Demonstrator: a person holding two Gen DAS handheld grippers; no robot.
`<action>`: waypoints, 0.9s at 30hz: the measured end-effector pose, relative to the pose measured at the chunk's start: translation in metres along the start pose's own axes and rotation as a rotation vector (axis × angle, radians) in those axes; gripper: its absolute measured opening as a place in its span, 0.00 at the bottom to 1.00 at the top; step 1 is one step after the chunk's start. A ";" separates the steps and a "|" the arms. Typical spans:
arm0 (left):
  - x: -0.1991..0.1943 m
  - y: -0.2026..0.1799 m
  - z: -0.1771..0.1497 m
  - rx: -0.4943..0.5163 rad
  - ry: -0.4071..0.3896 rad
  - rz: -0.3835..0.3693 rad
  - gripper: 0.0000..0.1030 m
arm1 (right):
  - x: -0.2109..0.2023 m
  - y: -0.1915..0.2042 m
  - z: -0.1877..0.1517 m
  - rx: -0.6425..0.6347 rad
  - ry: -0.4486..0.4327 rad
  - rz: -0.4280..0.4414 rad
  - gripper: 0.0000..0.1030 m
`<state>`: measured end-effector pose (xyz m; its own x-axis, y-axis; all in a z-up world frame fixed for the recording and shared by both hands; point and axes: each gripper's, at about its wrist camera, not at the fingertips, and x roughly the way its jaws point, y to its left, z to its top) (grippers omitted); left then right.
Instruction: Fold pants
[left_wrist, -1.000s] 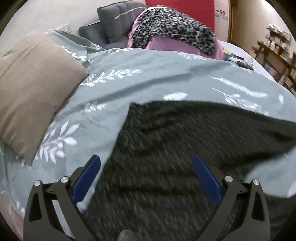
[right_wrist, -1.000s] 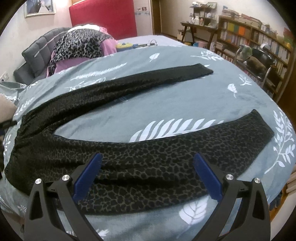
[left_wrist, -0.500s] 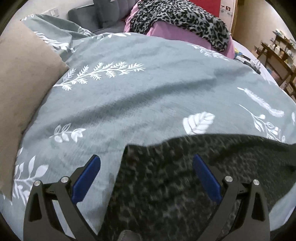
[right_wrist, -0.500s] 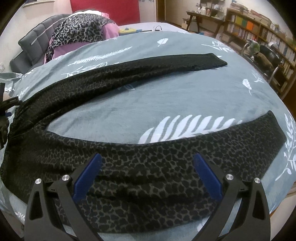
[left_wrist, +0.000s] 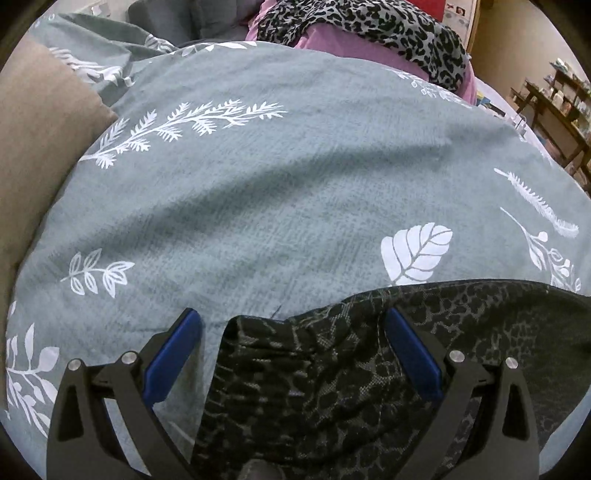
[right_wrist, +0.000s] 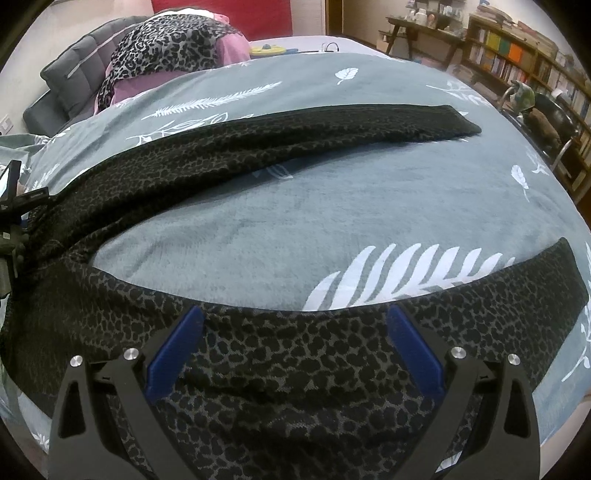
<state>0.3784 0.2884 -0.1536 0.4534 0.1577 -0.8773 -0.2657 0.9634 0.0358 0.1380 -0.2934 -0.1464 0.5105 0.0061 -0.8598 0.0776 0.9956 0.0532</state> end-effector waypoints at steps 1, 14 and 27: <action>0.001 -0.001 0.000 0.005 -0.001 0.005 0.95 | 0.002 0.001 0.001 0.000 0.003 0.001 0.98; 0.002 -0.008 0.001 0.034 -0.019 0.032 0.95 | 0.006 0.004 0.001 -0.003 0.007 0.007 0.98; 0.006 -0.011 0.002 0.050 -0.028 0.046 0.95 | 0.009 0.007 0.001 -0.009 0.014 0.013 0.98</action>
<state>0.3857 0.2793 -0.1587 0.4650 0.2077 -0.8606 -0.2446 0.9644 0.1006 0.1441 -0.2868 -0.1531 0.4996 0.0206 -0.8660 0.0633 0.9962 0.0602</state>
